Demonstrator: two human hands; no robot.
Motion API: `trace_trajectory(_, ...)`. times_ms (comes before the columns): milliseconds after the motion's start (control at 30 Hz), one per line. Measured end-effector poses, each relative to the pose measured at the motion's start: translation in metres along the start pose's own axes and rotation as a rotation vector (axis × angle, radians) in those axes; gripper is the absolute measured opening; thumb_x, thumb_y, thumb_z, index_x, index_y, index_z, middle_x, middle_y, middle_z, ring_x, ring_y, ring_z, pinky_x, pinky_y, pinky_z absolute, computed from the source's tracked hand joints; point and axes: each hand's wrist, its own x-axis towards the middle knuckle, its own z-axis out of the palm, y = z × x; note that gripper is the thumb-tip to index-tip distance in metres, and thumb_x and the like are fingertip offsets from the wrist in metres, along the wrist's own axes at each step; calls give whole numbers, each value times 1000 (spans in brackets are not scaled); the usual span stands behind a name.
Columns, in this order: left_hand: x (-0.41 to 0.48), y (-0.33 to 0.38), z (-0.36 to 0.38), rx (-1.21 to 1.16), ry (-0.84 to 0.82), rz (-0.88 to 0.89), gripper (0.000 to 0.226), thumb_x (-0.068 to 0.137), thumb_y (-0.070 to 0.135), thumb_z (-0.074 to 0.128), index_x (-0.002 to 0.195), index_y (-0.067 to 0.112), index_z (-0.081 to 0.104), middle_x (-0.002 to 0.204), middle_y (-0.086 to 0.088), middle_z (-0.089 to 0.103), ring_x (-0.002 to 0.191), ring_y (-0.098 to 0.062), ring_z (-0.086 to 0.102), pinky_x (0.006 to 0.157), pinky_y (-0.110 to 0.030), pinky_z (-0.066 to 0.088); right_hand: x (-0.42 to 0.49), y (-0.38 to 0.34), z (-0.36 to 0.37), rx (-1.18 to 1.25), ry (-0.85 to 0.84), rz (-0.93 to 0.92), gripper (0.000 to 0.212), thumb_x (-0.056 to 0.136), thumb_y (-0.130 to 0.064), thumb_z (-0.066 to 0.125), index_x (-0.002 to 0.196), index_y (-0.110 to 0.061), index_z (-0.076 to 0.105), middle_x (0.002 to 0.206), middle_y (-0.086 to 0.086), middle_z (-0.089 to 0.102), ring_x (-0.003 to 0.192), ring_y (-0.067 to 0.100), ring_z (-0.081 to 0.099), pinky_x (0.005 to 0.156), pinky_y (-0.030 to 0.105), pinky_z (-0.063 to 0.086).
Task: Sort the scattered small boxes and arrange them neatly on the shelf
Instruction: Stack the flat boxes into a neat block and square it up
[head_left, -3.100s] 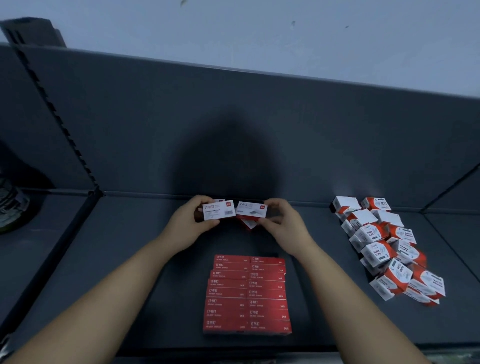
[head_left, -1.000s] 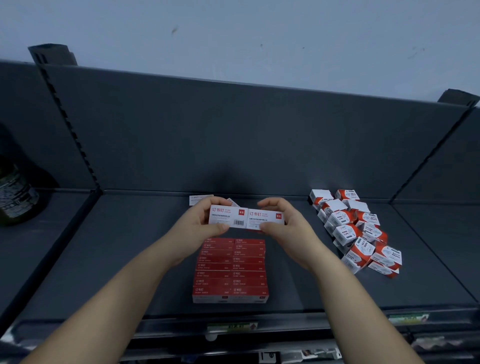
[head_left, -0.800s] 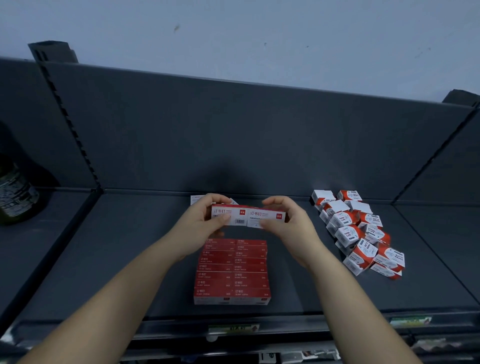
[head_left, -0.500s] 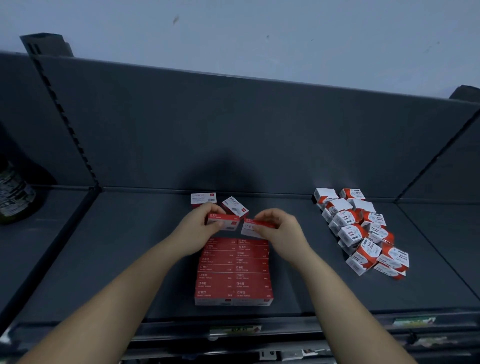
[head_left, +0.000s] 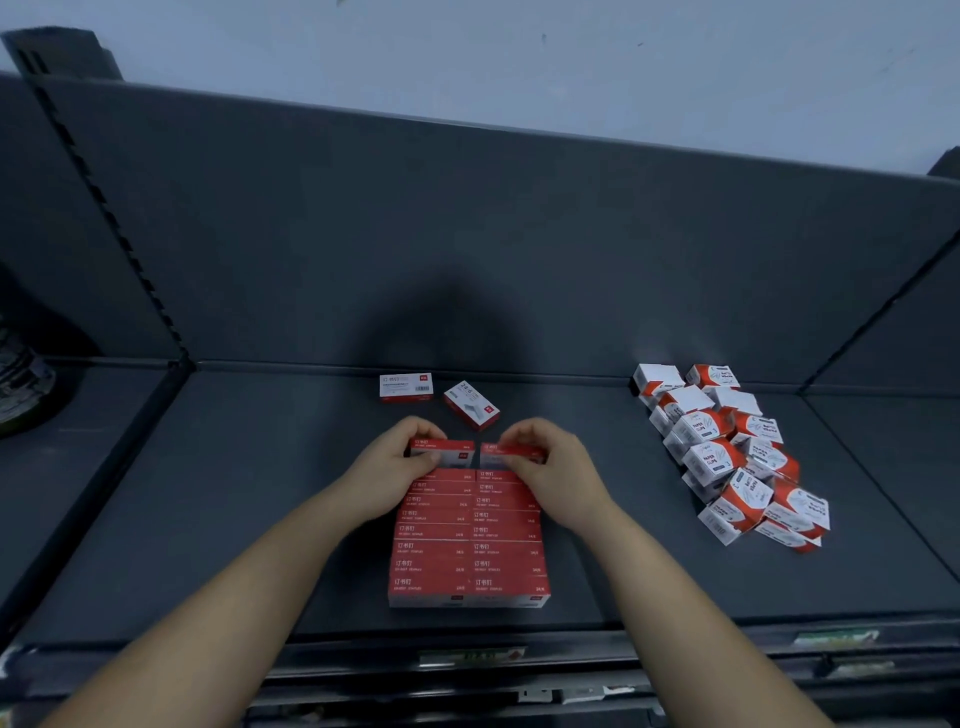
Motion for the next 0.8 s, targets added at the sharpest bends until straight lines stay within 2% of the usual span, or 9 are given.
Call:
trace_trajectory(167, -2, -8, 5, -20, -12, -30, 11, 100, 25, 52, 105, 30, 60, 103, -3, 67, 86, -16, 69, 72, -31, 57, -5, 7, 5, 65, -39, 73, 14, 96, -16, 59, 97, -28, 66, 98, -14, 68, 92, -2, 63, 74, 9, 46)
trace_trajectory(267, -3, -13, 7, -8, -3, -23, 15, 100, 31, 50, 97, 38, 62, 103, 1, 67, 93, -16, 68, 76, -31, 54, -9, 8, 6, 69, -69, 76, 17, 98, -17, 53, 96, -25, 68, 95, -11, 69, 87, 0, 63, 71, 9, 47)
trace_trajectory(400, -3, -17, 9, 57, 27, 1, 13, 98, 31, 52, 95, 39, 62, 103, 1, 67, 98, -12, 65, 80, -25, 50, -8, 9, 6, 58, -86, 88, 22, 100, -14, 49, 97, -23, 69, 96, -10, 69, 88, 2, 63, 73, 12, 47)
trace_trajectory(567, -2, -17, 5, 59, -9, 5, 13, 97, 30, 53, 93, 38, 63, 102, 3, 69, 98, -12, 66, 86, -32, 53, -2, 7, 1, 2, -131, 87, 21, 99, -15, 51, 94, -23, 69, 93, -10, 70, 86, 5, 64, 75, 17, 49)
trace_trajectory(633, 1, -11, 0, 18, -33, 31, 12, 98, 26, 53, 97, 31, 63, 104, 3, 69, 100, -16, 66, 89, -34, 53, 3, 3, -2, -48, -122, 74, 17, 97, -18, 54, 94, -23, 70, 91, -11, 70, 85, 4, 64, 74, 16, 48)
trace_trajectory(733, 13, 0, -13, 41, 77, 104, 9, 95, 15, 59, 97, 23, 60, 107, 3, 66, 104, -15, 63, 91, -28, 49, 19, -5, -4, -122, -11, 71, 13, 95, -19, 57, 95, -23, 70, 92, -12, 71, 86, 6, 64, 74, 18, 48)
trace_trajectory(800, 26, 1, -26, 104, 193, 109, 14, 92, 10, 64, 99, 21, 58, 110, 3, 62, 102, -15, 61, 93, -28, 48, 33, -13, -3, -184, 34, 83, 12, 93, -20, 58, 99, -21, 69, 99, -10, 70, 92, 9, 63, 76, 21, 46)
